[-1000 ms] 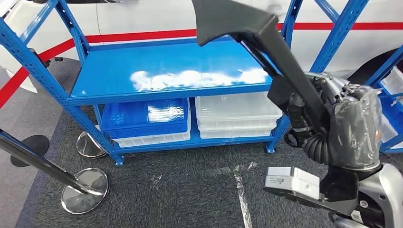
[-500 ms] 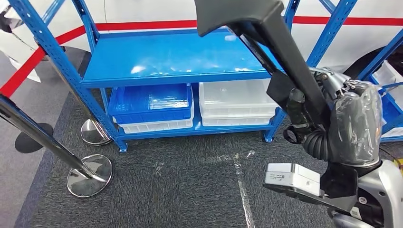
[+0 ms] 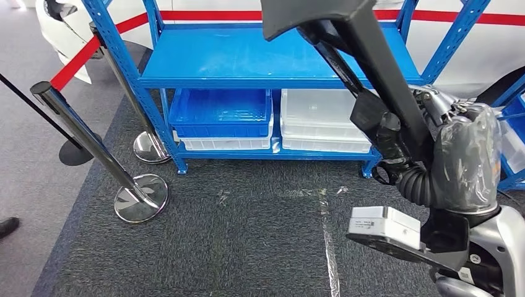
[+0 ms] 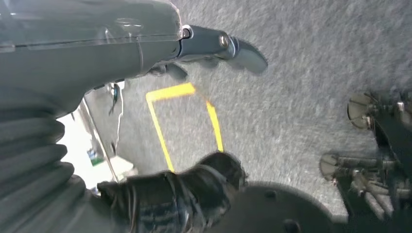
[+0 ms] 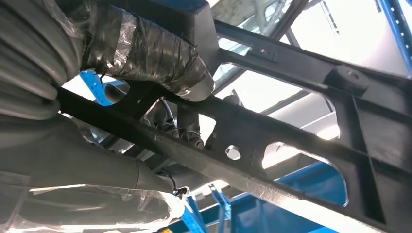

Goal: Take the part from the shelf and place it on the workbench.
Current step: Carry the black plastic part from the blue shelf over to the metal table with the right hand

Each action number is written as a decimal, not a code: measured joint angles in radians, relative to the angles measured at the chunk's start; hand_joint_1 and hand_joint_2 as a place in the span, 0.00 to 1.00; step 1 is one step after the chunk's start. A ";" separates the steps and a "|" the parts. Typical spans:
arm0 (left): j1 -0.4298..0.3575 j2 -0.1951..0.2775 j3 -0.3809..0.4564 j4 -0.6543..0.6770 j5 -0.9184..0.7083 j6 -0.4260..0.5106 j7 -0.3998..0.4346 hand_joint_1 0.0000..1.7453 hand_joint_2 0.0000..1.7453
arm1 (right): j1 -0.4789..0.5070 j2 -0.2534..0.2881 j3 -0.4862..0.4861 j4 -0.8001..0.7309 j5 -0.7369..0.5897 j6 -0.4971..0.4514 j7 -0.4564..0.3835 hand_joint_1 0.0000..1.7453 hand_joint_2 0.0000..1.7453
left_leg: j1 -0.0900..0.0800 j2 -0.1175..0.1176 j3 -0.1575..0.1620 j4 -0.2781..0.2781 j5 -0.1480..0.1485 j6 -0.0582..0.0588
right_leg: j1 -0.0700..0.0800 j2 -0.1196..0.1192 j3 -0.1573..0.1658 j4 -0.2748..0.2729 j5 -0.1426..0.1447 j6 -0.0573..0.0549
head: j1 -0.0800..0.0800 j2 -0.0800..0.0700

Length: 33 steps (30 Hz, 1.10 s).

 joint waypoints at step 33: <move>-0.002 -0.007 0.000 0.001 0.004 -0.002 -0.002 0.00 1.00 | -0.026 0.000 0.003 0.014 -0.014 0.011 0.000 1.00 1.00 | 0.018 0.028 -0.062 0.163 -0.117 -0.026 | 0.000 -0.032 -0.043 0.044 0.002 -0.013 | -0.003 0.000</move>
